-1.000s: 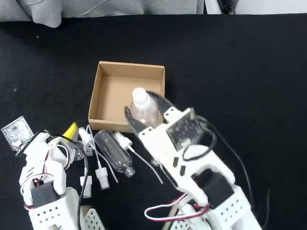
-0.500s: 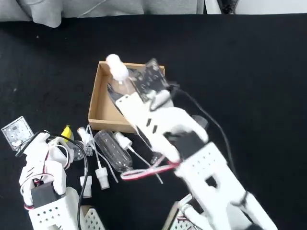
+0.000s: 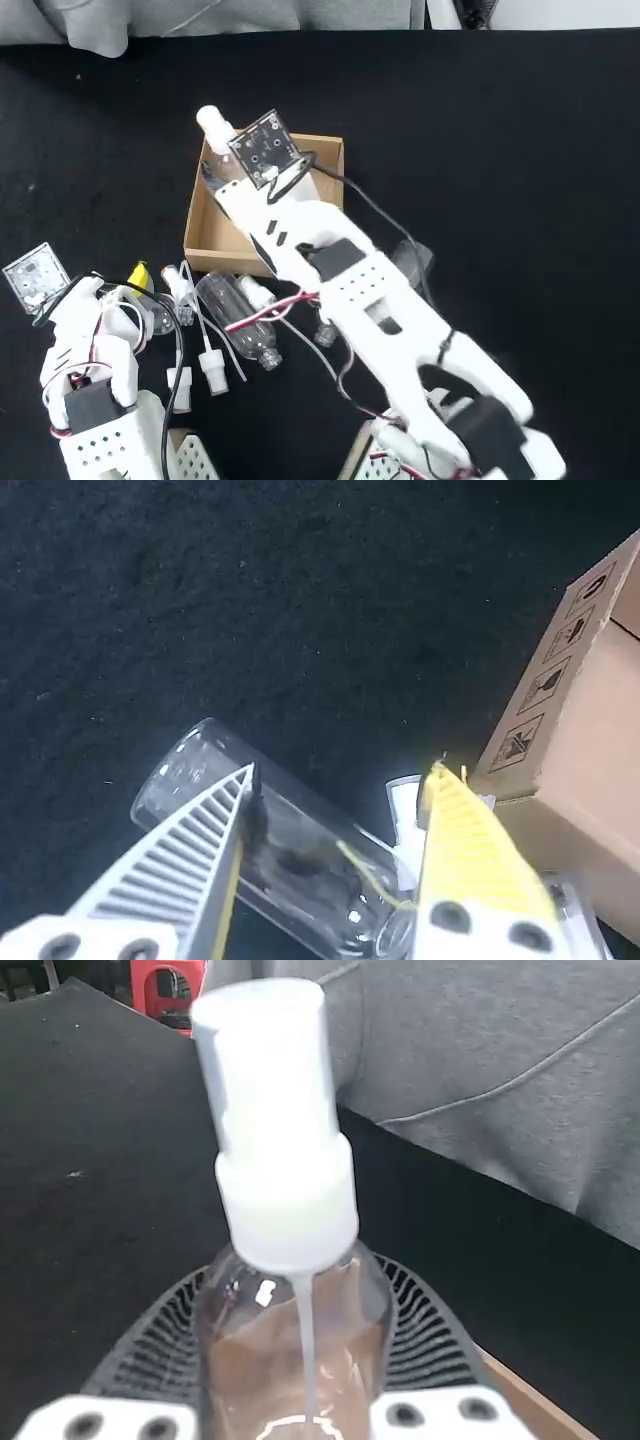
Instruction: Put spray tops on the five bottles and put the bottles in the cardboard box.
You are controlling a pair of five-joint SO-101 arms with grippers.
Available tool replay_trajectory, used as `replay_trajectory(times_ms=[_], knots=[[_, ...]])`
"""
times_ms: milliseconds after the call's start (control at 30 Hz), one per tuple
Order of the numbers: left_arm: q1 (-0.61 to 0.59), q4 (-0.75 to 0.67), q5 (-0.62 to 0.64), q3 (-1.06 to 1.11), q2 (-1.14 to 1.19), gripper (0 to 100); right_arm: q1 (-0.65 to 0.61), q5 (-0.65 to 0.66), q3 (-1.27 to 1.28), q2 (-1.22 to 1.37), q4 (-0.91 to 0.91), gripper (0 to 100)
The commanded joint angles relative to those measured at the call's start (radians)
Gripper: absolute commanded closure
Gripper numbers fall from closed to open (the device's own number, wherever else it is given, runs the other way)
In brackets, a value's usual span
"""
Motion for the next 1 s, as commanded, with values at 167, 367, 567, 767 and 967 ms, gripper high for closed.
replay_trajectory(times_ms=[167,367,567,767,967], knots=[[0.001,-0.023,-0.011,-0.007,-0.008,75,0.046,0.003,-0.077,0.176,-0.287,94.5],[0.001,-0.023,-0.011,-0.007,-0.008,75,0.084,-0.031,-0.165,0.366,-0.427,94.5],[0.001,-0.023,-0.011,-0.007,-0.008,75,0.101,-0.167,-0.321,0.555,-0.46,94.5],[0.001,-0.021,-0.011,-0.007,-0.008,76,0.095,-0.166,-0.455,0.722,-0.46,94.8],[0.001,-0.018,-0.052,-0.005,-0.008,76,0.097,-0.17,-0.572,0.871,-0.462,94.9]])
